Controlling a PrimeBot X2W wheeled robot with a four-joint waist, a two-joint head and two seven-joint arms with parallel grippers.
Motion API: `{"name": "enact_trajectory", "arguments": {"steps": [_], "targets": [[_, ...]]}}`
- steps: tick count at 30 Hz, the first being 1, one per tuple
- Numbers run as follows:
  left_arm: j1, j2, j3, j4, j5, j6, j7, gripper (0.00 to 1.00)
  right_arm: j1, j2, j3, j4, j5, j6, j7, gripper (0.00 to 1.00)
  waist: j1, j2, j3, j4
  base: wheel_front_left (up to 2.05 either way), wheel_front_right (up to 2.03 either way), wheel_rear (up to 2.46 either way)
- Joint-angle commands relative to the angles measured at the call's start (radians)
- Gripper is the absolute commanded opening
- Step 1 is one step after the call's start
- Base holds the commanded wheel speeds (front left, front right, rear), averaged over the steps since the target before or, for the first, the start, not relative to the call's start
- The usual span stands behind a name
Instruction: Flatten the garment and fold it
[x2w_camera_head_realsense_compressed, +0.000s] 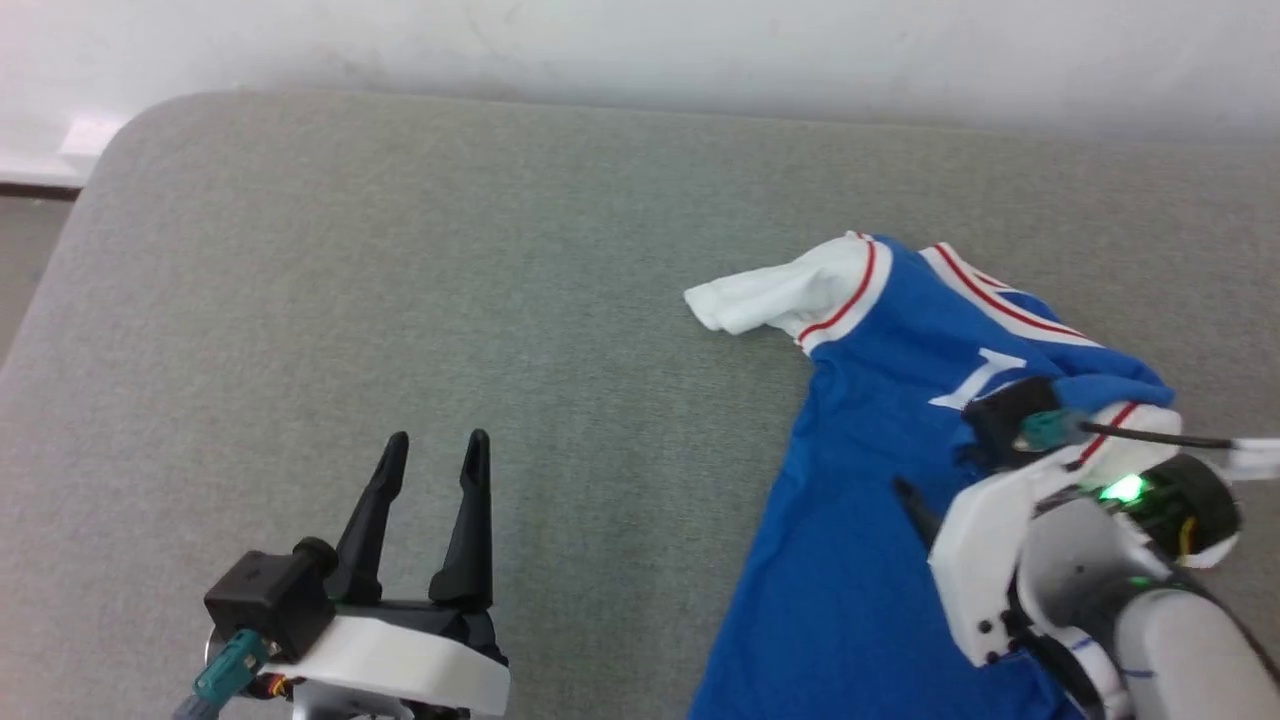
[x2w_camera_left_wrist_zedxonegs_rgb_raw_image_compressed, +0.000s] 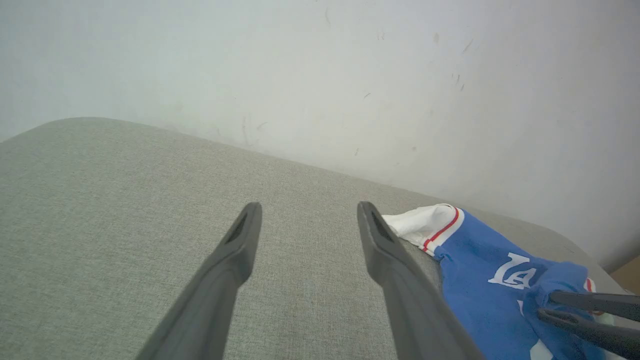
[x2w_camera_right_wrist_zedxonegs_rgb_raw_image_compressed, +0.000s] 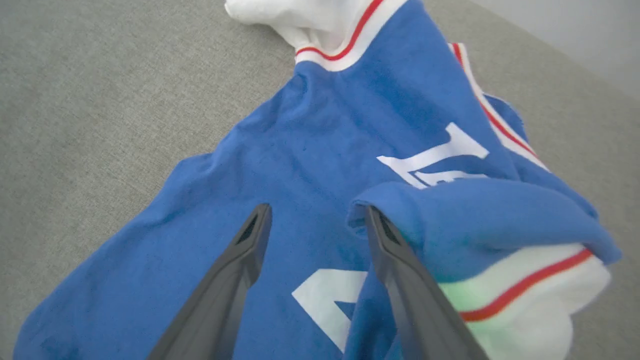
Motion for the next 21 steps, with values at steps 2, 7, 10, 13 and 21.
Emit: {"name": "enact_trajectory", "arguments": {"steps": [2, 7, 10, 13, 21], "targets": [[-0.026, -0.003, -0.002, 0.008, -0.006, -0.008, -0.007, 1.00, -0.037, -0.011, 0.033, 0.049, 0.005, -0.001, 0.005, 1.00, 0.0000, 0.0000, 0.017, 0.038, 0.00, 0.00, 0.00], [-0.029, -0.012, -0.007, 0.024, -0.013, -0.014, -0.016, 1.00, -0.060, 0.001, 0.077, 0.204, 0.005, -0.001, 0.040, 1.00, 0.0000, 0.0000, 0.024, 0.073, 0.00, 0.00, 0.00], [-0.027, -0.014, -0.009, 0.032, -0.015, -0.016, -0.020, 1.00, -0.065, 0.003, 0.111, 0.272, 0.003, -0.001, 0.072, 1.00, 0.0000, 0.0000, 0.020, 0.083, 0.00, 0.00, 0.00], [-0.027, -0.017, -0.011, 0.038, -0.017, -0.017, -0.023, 1.00, -0.072, 0.006, 0.119, 0.316, -0.015, -0.001, 0.067, 0.11, 0.0000, 0.0000, 0.011, 0.088, 0.00, 0.00, 0.00], [-0.021, -0.014, -0.008, 0.042, -0.020, -0.013, -0.026, 1.00, -0.114, 0.053, 0.149, 0.294, 0.005, -0.001, -0.032, 0.00, 0.0000, 0.0000, -0.029, 0.069, 0.00, 0.00, 0.00]]}}
